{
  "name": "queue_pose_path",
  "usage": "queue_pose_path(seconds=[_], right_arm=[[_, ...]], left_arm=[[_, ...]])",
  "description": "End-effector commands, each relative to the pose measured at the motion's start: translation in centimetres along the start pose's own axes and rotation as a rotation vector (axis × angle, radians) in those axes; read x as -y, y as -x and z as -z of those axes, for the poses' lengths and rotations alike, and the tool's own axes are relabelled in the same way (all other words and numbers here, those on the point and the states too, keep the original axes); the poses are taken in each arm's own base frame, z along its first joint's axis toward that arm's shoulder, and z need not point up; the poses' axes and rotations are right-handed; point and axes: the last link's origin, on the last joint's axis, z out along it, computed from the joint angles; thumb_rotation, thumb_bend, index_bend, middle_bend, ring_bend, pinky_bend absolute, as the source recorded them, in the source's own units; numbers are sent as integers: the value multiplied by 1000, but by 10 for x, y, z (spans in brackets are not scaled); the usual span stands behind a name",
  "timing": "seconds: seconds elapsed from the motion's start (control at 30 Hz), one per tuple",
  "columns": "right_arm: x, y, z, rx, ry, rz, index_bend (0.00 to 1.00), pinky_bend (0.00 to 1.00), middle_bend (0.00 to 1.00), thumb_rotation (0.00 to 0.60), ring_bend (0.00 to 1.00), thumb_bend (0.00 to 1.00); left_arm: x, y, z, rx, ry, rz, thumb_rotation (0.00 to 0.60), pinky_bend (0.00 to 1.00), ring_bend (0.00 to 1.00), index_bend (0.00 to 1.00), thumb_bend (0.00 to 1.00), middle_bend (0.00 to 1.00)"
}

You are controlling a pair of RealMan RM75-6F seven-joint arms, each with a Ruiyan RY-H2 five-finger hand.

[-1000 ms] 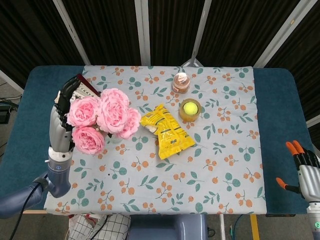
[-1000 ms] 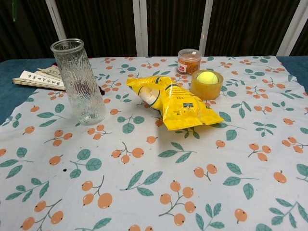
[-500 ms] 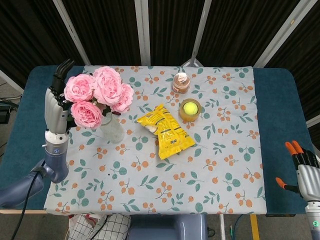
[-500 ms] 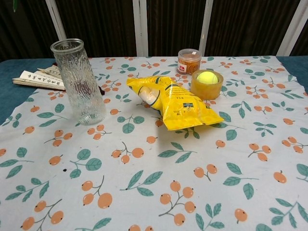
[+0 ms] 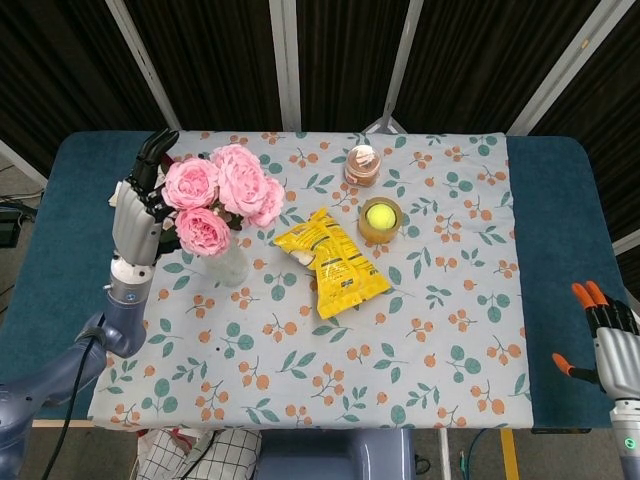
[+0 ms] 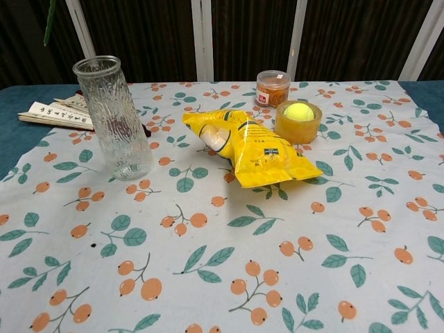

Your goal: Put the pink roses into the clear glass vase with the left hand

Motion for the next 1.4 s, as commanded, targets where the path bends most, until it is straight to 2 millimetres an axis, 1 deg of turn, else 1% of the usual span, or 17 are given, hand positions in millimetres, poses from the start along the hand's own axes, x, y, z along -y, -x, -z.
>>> queue_pose_path(seconds=[0.03, 0.47, 0.7, 0.87, 1.0, 1.23, 1.4], right_arm=[[0, 2, -2, 2, 5, 4, 108, 0, 19, 600, 19, 221], [-3, 9, -12, 2, 30, 15, 108, 0, 19, 600, 19, 221], [-5, 8, -13, -9, 35, 6, 108, 0, 19, 600, 19, 221], [-7, 6, -13, -18, 40, -2, 109, 0, 18, 600, 19, 221], [-8, 5, -13, -23, 43, -8, 109, 0, 19, 600, 19, 221], [-9, 4, -12, -27, 43, -14, 108, 0, 18, 600, 19, 221], [-9, 5, -12, -27, 44, -15, 109, 0, 19, 600, 19, 221]], left_arm=[[4, 13, 2, 8, -30, 29, 600, 95, 78, 523, 513, 507], [13, 40, -6, 40, -70, 24, 600, 96, 79, 523, 509, 508], [9, 54, -10, 55, -74, 26, 600, 99, 79, 523, 504, 508], [3, 64, -9, 74, -60, 26, 600, 102, 85, 523, 504, 509], [2, 65, -7, 67, -68, 30, 600, 104, 89, 523, 504, 510], [9, 65, 3, 85, -110, 24, 600, 103, 89, 523, 504, 510], [12, 62, 7, 84, -119, 19, 600, 104, 89, 523, 501, 509]])
